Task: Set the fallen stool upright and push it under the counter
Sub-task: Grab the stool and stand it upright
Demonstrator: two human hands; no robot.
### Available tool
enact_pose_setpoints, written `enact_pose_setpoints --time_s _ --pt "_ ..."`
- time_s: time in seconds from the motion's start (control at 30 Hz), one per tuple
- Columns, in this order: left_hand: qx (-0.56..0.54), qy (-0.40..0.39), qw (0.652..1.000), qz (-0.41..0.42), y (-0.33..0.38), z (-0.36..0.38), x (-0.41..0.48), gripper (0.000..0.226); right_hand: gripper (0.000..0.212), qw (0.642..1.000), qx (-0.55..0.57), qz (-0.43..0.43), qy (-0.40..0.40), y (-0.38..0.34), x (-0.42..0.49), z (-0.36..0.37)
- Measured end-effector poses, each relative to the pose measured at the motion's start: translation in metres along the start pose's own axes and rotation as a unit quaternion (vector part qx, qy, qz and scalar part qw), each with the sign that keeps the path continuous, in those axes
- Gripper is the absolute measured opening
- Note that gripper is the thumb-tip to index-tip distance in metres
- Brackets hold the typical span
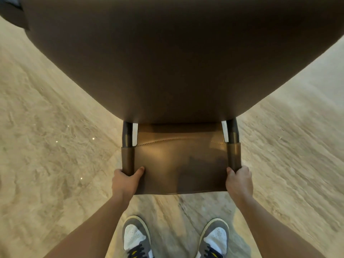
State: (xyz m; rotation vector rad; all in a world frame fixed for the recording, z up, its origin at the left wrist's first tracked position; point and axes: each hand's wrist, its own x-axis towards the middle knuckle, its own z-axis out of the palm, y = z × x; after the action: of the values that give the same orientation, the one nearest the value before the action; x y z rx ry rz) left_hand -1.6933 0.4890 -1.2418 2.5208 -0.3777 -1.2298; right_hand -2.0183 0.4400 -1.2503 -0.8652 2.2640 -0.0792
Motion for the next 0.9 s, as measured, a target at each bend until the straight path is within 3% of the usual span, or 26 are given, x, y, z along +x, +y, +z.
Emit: enact_pose_setpoints --time_s 0.33,0.63,0.9 --pt "0.052 0.067 0.989 0.125 0.107 -0.12 -0.133 0.052 0.034 0.998 -0.022 -0.056 0.002 -0.092 -0.105 -0.148" --pt "0.07 0.102 0.953 0.278 0.242 -0.22 -0.225 0.083 0.037 0.987 -0.053 -0.141 0.056 -0.217 -0.148 -0.292" --pt "0.056 0.138 0.892 0.427 0.363 -0.284 -0.255 0.054 0.021 0.959 0.055 -0.248 0.124 -0.327 -0.163 -0.393"
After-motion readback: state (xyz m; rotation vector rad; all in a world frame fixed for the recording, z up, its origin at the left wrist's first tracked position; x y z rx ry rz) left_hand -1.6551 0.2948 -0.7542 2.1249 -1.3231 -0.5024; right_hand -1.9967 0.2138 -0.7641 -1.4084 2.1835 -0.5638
